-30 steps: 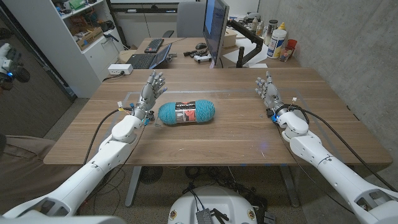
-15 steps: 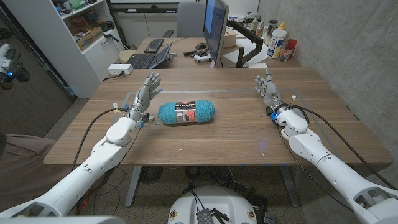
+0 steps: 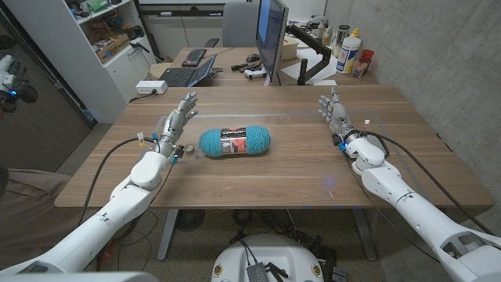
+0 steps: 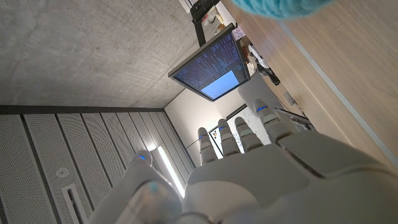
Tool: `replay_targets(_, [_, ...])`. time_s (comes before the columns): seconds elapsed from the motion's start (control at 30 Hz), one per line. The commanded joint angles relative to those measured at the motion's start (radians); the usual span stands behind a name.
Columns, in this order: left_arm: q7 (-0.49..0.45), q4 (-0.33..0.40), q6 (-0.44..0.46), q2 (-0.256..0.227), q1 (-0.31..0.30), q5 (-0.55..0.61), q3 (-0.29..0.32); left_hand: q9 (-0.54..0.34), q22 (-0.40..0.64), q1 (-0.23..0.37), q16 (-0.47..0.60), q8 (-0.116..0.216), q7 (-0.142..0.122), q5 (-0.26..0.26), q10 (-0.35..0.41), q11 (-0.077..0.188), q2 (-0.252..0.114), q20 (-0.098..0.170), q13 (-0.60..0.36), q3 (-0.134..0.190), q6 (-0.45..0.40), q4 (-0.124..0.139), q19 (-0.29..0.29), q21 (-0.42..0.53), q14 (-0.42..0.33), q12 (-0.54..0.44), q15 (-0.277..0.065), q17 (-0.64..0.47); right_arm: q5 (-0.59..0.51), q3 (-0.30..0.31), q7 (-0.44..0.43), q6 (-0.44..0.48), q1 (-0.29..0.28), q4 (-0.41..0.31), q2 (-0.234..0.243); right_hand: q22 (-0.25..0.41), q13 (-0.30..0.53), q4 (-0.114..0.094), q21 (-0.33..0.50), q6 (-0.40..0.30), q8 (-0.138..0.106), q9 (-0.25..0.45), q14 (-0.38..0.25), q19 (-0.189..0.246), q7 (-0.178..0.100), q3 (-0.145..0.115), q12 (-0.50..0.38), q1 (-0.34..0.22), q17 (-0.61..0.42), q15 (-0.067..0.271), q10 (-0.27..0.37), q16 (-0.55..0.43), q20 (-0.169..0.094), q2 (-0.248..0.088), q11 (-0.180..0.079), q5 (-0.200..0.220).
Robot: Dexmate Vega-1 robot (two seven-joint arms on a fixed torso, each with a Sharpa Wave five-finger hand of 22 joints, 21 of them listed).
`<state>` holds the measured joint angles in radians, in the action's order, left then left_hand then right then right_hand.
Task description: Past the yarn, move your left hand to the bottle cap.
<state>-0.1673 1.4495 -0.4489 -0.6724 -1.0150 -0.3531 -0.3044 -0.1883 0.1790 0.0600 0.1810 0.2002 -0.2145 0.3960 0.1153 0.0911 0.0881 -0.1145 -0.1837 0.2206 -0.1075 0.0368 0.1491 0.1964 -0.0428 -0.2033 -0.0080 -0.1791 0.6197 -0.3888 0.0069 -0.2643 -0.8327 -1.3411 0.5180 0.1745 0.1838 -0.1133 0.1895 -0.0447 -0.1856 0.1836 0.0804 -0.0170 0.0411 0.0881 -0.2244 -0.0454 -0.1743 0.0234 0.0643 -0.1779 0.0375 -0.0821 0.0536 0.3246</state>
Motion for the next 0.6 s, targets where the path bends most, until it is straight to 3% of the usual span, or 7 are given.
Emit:
replay_targets(0.03, [-0.086,0.042,0.014,-0.034,-0.061,0.08,0.032,-0.002,0.003,0.012,-0.002,0.007,0.001,0.008,-0.003,0.003,0.0,-0.003,-0.006,0.004,-0.009,-0.009,-0.027,-0.009,0.015,0.003,0.001,-0.003,-0.004,-0.007,0.002,0.006,0.011,0.012,-0.007,0.005,0.003,0.003,0.006,-0.001,-0.006,0.002,0.011,0.0,0.009,-0.003,0.002,-0.005,-0.005,-0.002,0.001,-0.005,0.009,-0.003,0.004,0.007])
replay_targets(0.53, [-0.166,0.114,0.077,-0.091,-0.141,0.168,0.075,-0.002,0.002,0.02,-0.003,0.01,0.004,0.014,-0.008,0.003,-0.001,-0.002,-0.006,0.005,-0.021,-0.015,-0.04,-0.01,0.035,0.004,0.001,-0.003,-0.007,-0.013,0.013,-0.021,0.025,0.049,-0.029,0.005,0.003,0.004,0.006,-0.003,-0.007,0.002,0.012,0.0,0.008,-0.003,0.003,-0.006,-0.005,-0.002,0.001,-0.005,0.009,-0.003,0.005,0.007])
replay_targets(0.6, [-0.189,0.121,0.094,-0.098,-0.15,0.194,0.08,-0.002,0.002,0.021,-0.003,0.009,0.005,0.014,-0.008,0.005,-0.001,0.0,-0.006,0.005,-0.021,-0.016,-0.043,-0.01,0.036,0.005,0.001,-0.003,-0.01,-0.015,0.018,-0.029,0.026,0.052,-0.029,0.005,0.003,0.005,0.006,-0.027,-0.016,0.002,0.012,-0.001,0.007,-0.003,0.002,-0.006,-0.005,-0.002,0.004,-0.005,0.009,-0.003,0.003,0.007])
